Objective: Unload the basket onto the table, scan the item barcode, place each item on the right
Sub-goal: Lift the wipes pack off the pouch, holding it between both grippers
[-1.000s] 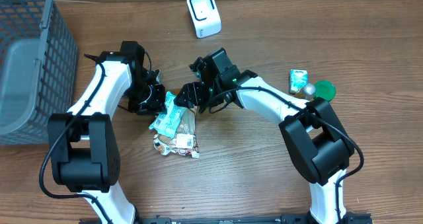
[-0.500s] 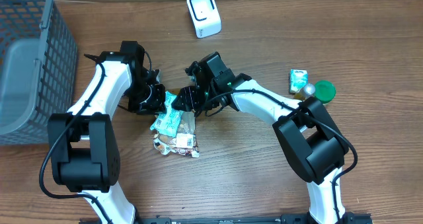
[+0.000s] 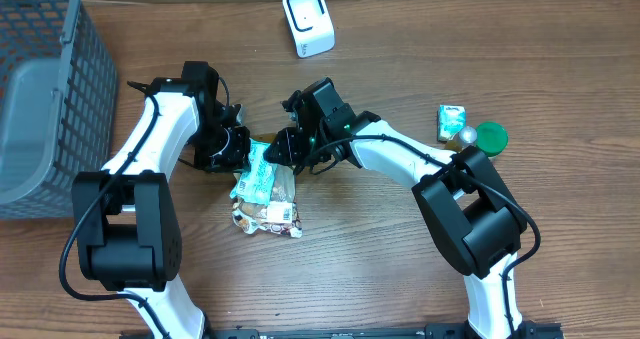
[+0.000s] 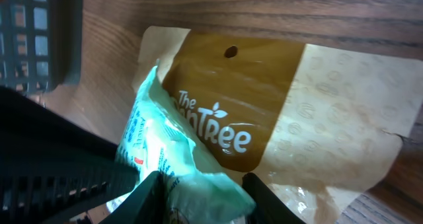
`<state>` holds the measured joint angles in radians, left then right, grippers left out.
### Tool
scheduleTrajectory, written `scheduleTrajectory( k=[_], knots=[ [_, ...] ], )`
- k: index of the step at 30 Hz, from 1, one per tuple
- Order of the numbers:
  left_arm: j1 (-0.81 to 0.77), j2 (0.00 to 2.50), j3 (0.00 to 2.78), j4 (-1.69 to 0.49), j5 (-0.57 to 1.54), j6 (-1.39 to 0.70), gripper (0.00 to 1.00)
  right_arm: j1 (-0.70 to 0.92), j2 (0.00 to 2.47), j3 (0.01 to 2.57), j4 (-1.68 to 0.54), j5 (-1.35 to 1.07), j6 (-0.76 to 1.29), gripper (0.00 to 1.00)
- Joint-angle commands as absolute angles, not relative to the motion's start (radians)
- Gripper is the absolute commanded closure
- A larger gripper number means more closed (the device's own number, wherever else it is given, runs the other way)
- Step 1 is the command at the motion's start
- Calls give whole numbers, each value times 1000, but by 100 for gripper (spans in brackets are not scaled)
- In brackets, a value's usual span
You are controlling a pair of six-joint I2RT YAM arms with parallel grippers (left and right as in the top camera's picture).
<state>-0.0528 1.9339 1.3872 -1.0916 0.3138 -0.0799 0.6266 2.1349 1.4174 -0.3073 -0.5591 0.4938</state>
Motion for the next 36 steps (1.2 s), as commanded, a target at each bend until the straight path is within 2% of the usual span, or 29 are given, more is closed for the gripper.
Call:
scheduleTrajectory(
  k=[1, 2, 4, 7, 8, 11, 12, 14, 15, 16, 19, 22, 24, 25, 26, 28, 32, 36],
  knots=[
    [-60, 1926, 1381, -1088, 311, -94, 91, 633, 2149, 1413, -303, -517, 528, 66],
    [-60, 1926, 1381, -1088, 311, -94, 91, 633, 2149, 1413, -300, -517, 528, 66],
    [-60, 1926, 1381, -1087, 311, -94, 91, 633, 2149, 1413, -294, -517, 533, 75],
    [-60, 1926, 1381, -1083, 315, -94, 92, 633, 2149, 1413, -284, -516, 554, 75],
    [-60, 1926, 1381, -1083, 315, -94, 92, 633, 2149, 1413, -282, -516, 554, 73],
    [-60, 1926, 1381, -1084, 315, -94, 92, 633, 2149, 1413, -282, -517, 554, 55],
    [-60, 1926, 1381, -1084, 315, -94, 92, 633, 2149, 1413, -282, -517, 554, 56],
    [-60, 1926, 1381, -1084, 315, -94, 92, 633, 2149, 1413, -282, -517, 554, 72],
    [-60, 1926, 1381, -1084, 315, -94, 92, 633, 2149, 1413, -286, -517, 554, 87],
    [-60, 1926, 1381, -1084, 315, -94, 92, 633, 2149, 1413, -286, -517, 554, 96],
    [-60, 1926, 1381, -1095, 333, -93, 96, 630, 2143, 1414, -258, -607, 554, 96],
    [-57, 1926, 1390, -1116, 439, -55, 96, 621, 2105, 1415, -244, -648, 549, 96],
    [-54, 1925, 1412, -1146, 557, 47, 87, 608, 2072, 1415, -244, -695, 549, 96],
    [-51, 1923, 1439, -1185, 632, 132, 80, 599, 2060, 1415, -244, -731, 550, 96],
    [-51, 1921, 1472, -1234, 686, 207, 66, 587, 2048, 1415, -244, -786, 549, 96],
    [-51, 1921, 1527, -1311, 732, 287, 55, 569, 2040, 1415, -244, -865, 545, 96],
    [-51, 1921, 1637, -1453, 761, 376, 48, 520, 2038, 1415, -247, -1082, 503, 96],
    [-51, 1921, 1679, -1496, 764, 397, 38, 479, 2038, 1415, -297, -1194, 439, 96]
  ],
)
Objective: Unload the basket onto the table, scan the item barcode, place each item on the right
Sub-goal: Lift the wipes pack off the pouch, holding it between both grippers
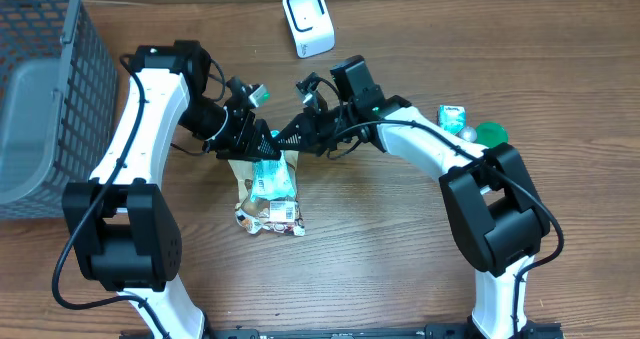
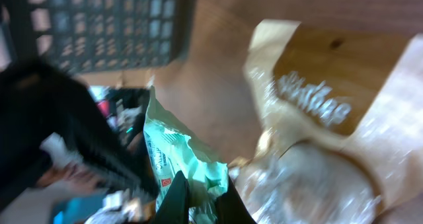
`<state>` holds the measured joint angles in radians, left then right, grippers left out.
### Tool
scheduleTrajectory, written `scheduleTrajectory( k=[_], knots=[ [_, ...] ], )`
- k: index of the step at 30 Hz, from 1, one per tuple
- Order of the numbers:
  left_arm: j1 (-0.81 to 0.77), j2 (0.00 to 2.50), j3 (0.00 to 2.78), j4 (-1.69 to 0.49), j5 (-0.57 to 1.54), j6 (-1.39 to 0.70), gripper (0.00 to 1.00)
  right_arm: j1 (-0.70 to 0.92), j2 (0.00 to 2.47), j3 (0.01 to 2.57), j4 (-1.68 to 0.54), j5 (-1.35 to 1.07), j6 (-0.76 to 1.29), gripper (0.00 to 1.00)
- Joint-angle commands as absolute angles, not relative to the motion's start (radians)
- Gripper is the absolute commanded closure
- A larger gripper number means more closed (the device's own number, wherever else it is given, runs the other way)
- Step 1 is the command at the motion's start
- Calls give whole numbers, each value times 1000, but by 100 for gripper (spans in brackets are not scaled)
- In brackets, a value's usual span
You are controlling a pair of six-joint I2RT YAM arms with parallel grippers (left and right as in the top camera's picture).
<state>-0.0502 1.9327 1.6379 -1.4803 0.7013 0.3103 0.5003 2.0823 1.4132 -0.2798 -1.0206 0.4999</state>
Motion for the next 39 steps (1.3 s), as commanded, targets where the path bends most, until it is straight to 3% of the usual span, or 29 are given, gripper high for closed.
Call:
scheduleTrajectory(
  k=[1, 6, 16, 18, 23, 28, 33, 37, 38, 39],
  knots=[
    [-51, 1921, 1679, -1495, 764, 397, 31, 468, 2038, 1415, -315, -1200, 423, 96],
    [-56, 1921, 1676, -1494, 783, 427, 11, 426, 2038, 1415, -375, -1278, 327, 96],
    [-67, 1922, 1669, -1488, 779, 434, 6, 313, 2038, 1415, -368, -1277, 379, 96],
    [-87, 1922, 1669, -1483, 779, 434, 5, 312, 2038, 1415, -340, -1278, 423, 96],
    [-164, 1922, 1665, -1441, 777, 434, 17, 313, 2038, 1415, -217, -1332, 555, 96],
    [-213, 1922, 1664, -1413, 776, 433, 20, 313, 2038, 1415, -143, -1435, 606, 96],
    [-213, 1922, 1664, -1413, 775, 434, 40, 313, 2038, 1415, -142, -1435, 606, 96],
    [-213, 1922, 1664, -1414, 775, 434, 85, 313, 2038, 1415, -135, -1443, 606, 96],
    [-213, 1922, 1664, -1414, 775, 434, 93, 313, 2038, 1415, -135, -1443, 606, 96],
    [-213, 1922, 1664, -1414, 775, 434, 96, 313, 2038, 1415, -135, -1443, 606, 96]
  ],
)
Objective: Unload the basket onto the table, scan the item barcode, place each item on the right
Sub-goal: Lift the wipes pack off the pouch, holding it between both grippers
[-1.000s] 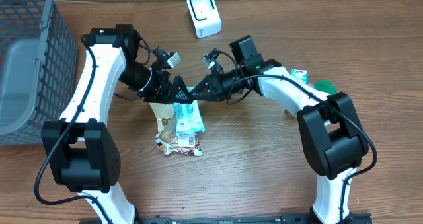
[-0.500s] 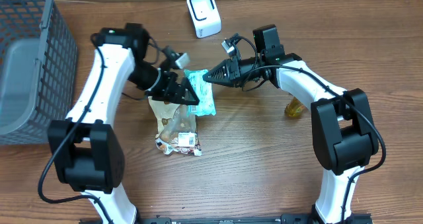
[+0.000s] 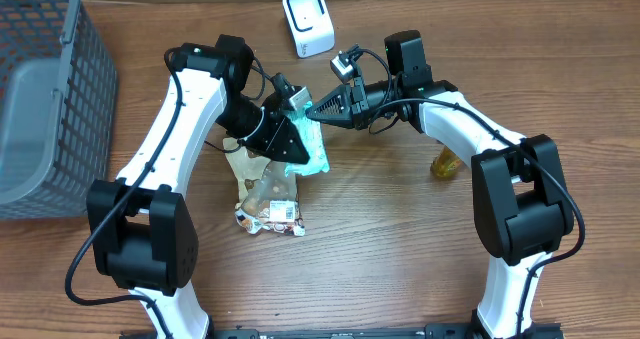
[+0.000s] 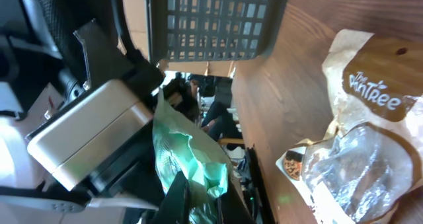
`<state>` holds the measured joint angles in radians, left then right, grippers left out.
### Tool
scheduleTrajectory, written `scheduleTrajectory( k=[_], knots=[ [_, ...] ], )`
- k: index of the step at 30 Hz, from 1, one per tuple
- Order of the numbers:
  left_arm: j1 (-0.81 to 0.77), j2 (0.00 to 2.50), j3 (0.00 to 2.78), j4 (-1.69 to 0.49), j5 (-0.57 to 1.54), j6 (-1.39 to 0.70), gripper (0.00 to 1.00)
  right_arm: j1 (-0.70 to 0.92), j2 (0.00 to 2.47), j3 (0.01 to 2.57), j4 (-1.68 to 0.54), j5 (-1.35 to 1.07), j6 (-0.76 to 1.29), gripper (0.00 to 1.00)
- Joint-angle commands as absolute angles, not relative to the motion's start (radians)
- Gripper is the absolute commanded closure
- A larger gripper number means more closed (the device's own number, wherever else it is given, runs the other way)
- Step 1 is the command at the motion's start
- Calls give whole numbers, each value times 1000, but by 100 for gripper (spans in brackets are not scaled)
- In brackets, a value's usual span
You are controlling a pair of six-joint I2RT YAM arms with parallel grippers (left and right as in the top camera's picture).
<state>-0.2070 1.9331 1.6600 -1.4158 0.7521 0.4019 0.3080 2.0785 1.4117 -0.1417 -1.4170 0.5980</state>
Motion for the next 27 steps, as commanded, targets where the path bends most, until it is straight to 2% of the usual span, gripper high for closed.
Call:
scheduleTrajectory(
  k=[1, 2, 3, 5, 8, 9, 13, 17, 19, 20, 21, 22, 23, 24, 26, 27],
  knots=[
    [-213, 1922, 1664, -1414, 775, 434, 96, 313, 2038, 1415, -135, -1442, 606, 96],
    [-213, 1922, 1664, -1415, 775, 434, 96, 313, 2038, 1415, -135, -1442, 604, 91],
    [-212, 1922, 1664, -1420, 775, 434, 96, 312, 2038, 1415, -136, -1442, 601, 69],
    [-207, 1922, 1664, -1435, 775, 447, 96, 312, 2038, 1415, -136, -1442, 601, 54],
    [-196, 1922, 1664, -1470, 802, 500, 96, 312, 2038, 1415, -136, -1440, 524, 38],
    [-196, 1922, 1664, -1481, 818, 524, 96, 312, 2038, 1415, -139, -1438, 492, 37],
    [-197, 1922, 1664, -1518, 865, 618, 96, 315, 2038, 1415, -152, -1438, 463, 39],
    [-197, 1922, 1664, -1514, 865, 618, 96, 343, 2038, 1415, -197, -1438, 417, 50],
    [-197, 1922, 1664, -1514, 865, 618, 96, 355, 2038, 1415, -213, -1431, 390, 64],
    [-197, 1922, 1664, -1514, 864, 618, 96, 358, 2038, 1415, -215, -1426, 388, 80],
    [-197, 1922, 1664, -1514, 863, 618, 96, 358, 2038, 1415, -215, -1421, 388, 91],
    [-197, 1922, 1664, -1514, 861, 618, 96, 358, 2038, 1415, -215, -1415, 388, 96],
    [-197, 1922, 1664, -1514, 856, 618, 91, 354, 2038, 1415, -215, -1411, 388, 96],
    [-197, 1922, 1664, -1514, 853, 618, 73, 351, 2038, 1415, -215, -1406, 388, 96],
    [-197, 1922, 1664, -1513, 850, 617, 32, 329, 2038, 1415, -244, -1357, 390, 96],
    [-197, 1922, 1664, -1513, 851, 618, 20, 321, 2038, 1415, -270, -1322, 392, 96]
  ],
)
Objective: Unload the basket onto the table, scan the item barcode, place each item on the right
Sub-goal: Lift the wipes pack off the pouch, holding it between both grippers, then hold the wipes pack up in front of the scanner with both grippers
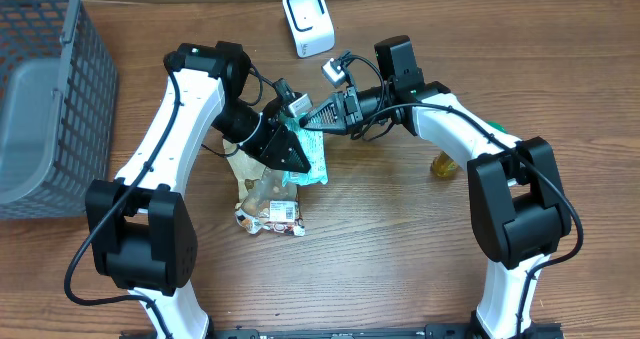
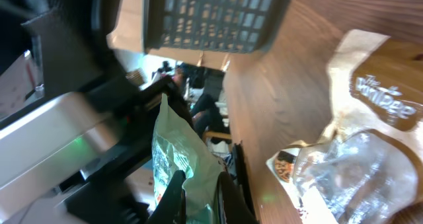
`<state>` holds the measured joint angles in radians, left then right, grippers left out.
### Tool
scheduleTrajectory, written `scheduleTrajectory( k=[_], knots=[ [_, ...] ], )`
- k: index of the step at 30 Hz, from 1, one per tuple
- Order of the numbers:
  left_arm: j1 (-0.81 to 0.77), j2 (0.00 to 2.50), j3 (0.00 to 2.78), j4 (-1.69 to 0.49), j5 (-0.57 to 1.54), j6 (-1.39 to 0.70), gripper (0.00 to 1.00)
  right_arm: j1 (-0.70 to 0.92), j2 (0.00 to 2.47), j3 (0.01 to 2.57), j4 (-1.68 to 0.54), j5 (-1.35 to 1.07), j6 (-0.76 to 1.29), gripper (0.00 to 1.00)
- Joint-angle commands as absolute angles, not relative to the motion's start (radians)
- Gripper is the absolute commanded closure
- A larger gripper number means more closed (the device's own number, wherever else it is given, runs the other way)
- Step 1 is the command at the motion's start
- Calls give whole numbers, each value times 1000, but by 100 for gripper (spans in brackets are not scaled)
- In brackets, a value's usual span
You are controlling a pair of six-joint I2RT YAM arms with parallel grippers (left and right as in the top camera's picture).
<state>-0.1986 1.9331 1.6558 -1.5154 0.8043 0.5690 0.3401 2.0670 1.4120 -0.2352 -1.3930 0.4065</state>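
A crumpled green snack packet (image 1: pixel 310 164) hangs above the table at mid-table. My right gripper (image 1: pixel 306 124) is shut on its upper edge; in the right wrist view both fingers (image 2: pixel 174 192) pinch the green packet (image 2: pixel 177 148). From the left, my left gripper (image 1: pixel 293 151) lies against the same packet and looks shut on it. The white barcode scanner (image 1: pixel 308 21) stands at the back, apart from the packet.
A brown and clear snack bag (image 1: pixel 266 194) lies on the wood below the packet, its brown bag label (image 2: pixel 380 85) visible. A grey mesh basket (image 1: pixel 40 89) stands at the far left. A yellowish item (image 1: pixel 445 164) lies under the right forearm.
Both grippers and the green packet have shifted slightly toward the near side and the left. The packet stays pinched in the right fingers. The brown bag has not moved.
At first both grippers were low over the brown bag, the right fingers around the green packet lying on it. Then the packet hung between the two grippers above the bag. Later it was higher and further right, below the scanner, and it remains there now.
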Motion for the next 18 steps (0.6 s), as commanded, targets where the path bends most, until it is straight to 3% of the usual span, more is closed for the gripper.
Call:
scheduleTrajectory(
  k=[1, 6, 14, 18],
  knots=[
    [-197, 1922, 1664, -1512, 852, 617, 16, 315, 2038, 1415, -293, -1291, 391, 96],
    [-179, 1922, 1664, -1488, 879, 617, 0, 289, 2038, 1415, -354, -1259, 450, 96],
    [14, 1922, 1664, -1488, 1158, 675, 0, 251, 2038, 1415, -212, -1284, 813, 96],
    [39, 1922, 1664, -1487, 1202, 686, 0, 262, 2038, 1415, -72, -1296, 1016, 96]
  ],
)
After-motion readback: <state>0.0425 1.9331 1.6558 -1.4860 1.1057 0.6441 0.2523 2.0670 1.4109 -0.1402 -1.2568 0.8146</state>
